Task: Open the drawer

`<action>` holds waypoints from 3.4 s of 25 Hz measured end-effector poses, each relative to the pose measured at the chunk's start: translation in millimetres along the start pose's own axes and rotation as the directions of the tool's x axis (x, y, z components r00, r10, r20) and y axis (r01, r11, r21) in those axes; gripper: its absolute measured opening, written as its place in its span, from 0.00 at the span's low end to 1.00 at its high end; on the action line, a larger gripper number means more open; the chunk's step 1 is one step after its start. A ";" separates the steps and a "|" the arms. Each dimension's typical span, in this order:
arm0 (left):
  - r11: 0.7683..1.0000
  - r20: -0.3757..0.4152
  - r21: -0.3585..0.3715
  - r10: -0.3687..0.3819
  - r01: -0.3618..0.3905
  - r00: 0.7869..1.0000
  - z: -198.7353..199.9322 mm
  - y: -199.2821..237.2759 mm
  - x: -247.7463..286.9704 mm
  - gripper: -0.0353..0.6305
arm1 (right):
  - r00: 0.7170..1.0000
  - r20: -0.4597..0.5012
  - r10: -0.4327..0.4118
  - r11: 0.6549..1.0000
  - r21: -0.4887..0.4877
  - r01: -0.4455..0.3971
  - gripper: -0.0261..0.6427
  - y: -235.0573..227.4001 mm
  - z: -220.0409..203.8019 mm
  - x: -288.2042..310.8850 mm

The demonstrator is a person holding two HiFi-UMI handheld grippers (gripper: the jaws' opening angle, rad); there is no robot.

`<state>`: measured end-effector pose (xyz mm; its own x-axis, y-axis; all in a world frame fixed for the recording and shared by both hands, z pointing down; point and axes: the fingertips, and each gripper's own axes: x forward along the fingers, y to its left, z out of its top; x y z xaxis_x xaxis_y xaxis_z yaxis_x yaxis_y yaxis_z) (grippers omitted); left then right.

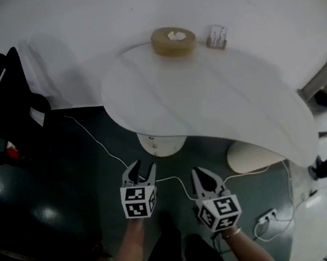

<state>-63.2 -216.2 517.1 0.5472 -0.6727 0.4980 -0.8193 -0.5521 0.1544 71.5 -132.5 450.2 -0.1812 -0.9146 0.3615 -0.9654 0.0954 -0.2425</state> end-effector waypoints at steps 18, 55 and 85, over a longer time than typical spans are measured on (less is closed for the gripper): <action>0.994 -0.039 0.080 0.077 -0.073 0.996 -56.3 37.0 125.9 0.32 | 0.998 -0.032 0.049 0.997 -0.063 -0.051 0.04 -29.2 -70.0 77.4; 0.993 -0.155 0.089 0.089 -0.076 0.984 -112.3 62.5 177.9 0.21 | 0.997 -0.062 0.041 0.999 -0.034 -0.043 0.04 -51.3 -122.7 90.1; 0.985 -0.272 -0.004 0.167 -0.175 0.948 -200.1 53.4 46.7 0.21 | 0.986 -0.138 0.097 0.995 -0.009 -0.099 0.04 -6.6 -131.4 21.1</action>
<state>-115.7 -178.6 719.3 0.3353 -0.5958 0.7298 -0.9029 -0.4243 0.0685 49.4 -100.8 577.7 -0.2981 -0.8380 0.4570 -0.9443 0.1891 -0.2692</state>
